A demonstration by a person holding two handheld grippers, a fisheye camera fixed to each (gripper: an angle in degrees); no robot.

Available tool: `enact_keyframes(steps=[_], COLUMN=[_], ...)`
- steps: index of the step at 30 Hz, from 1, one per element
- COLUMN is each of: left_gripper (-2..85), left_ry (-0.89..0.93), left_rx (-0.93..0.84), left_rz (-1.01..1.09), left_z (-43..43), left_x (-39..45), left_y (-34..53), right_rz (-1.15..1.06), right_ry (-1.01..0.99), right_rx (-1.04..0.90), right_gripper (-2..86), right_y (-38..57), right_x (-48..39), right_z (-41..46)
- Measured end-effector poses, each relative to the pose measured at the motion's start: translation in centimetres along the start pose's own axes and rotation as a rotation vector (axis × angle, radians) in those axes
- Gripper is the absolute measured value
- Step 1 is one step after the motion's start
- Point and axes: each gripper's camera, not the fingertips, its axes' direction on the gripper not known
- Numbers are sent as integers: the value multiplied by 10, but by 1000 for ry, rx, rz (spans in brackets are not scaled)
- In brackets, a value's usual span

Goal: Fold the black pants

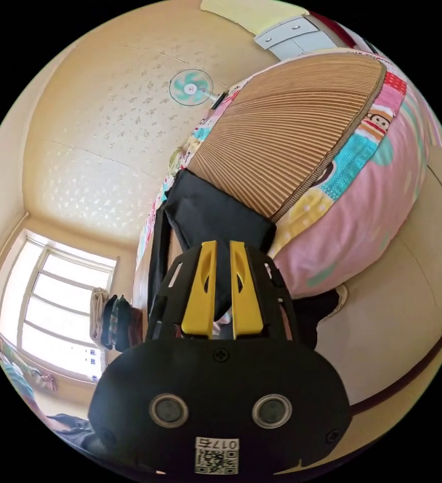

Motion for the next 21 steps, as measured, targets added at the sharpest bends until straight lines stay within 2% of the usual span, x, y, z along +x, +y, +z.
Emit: enact_keyframes(steps=[2,8,14,18,21], left_gripper=[-10,-10,-10,-10,-10], left_ry=[-6,12,28,28,37], left_rx=[5,20,23,13,0], left_rz=[-10,-89,-76,-59,-70], left_z=[-5,-20,-26,-26,-24], left_x=[-2,-18,-12,-7,-8], left_y=[4,16,18,22,22], right_rz=[25,48,146,203,176], right_ry=[-7,-80,-196,-191,-204], right_rx=[17,6,95,161,141], right_gripper=[113,118,119,122,122], right_y=[4,21,35,37,29], right_x=[-2,4,30,49,50], right_z=[-1,6,-26,-56,-59])
